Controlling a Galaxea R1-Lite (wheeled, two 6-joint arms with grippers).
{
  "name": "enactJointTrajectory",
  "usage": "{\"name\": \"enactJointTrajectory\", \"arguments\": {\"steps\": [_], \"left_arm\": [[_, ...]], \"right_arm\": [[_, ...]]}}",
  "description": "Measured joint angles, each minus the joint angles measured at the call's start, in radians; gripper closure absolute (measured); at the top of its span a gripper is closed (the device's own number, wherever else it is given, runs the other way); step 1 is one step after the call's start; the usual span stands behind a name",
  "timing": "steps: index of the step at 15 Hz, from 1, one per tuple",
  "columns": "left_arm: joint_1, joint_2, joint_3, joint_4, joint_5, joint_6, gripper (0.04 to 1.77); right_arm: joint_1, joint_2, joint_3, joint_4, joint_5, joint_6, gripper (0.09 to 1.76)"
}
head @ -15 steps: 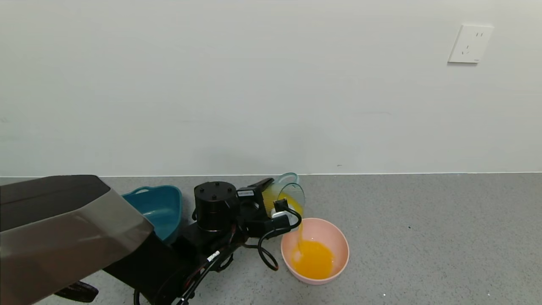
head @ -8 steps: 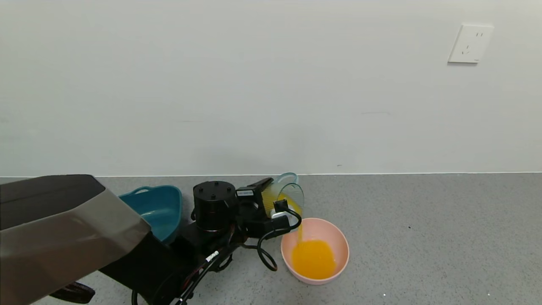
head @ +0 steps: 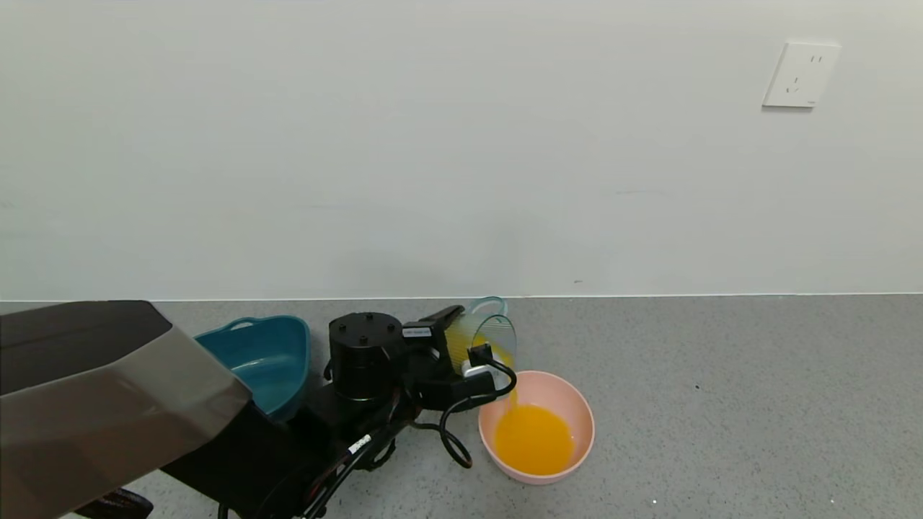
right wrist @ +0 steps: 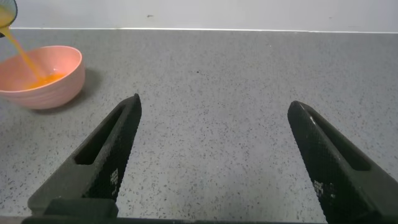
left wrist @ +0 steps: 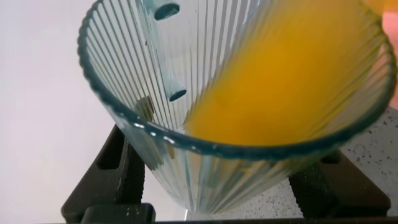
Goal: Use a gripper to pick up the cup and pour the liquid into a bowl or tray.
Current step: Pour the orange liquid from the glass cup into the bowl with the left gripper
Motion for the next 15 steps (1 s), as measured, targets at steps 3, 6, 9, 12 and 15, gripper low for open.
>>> {"name": "enactJointTrajectory", "arguments": {"steps": [3,6,9,12,15], "left_arm": [[-0.014,-0.007,0.011,0.0,0.03,0.009,0.52],[-0.024,-0.01,0.017,0.0,0.05,0.016,0.52],[-0.033,-0.016,0.023,-0.003,0.077,0.025,0.52],[-0.037,-0.02,0.025,-0.008,0.079,0.042,0.52],[-0.036,-0.024,0.025,-0.013,0.085,0.066,0.52]], "right_arm": [[0.0,0.0,0.0,0.0,0.0,0.0,0.14],[0.0,0.0,0.0,0.0,0.0,0.0,0.14],[0.0,0.0,0.0,0.0,0.0,0.0,0.14],[0.0,0.0,0.0,0.0,0.0,0.0,0.14],[0.0,0.0,0.0,0.0,0.0,0.0,0.14]]}}
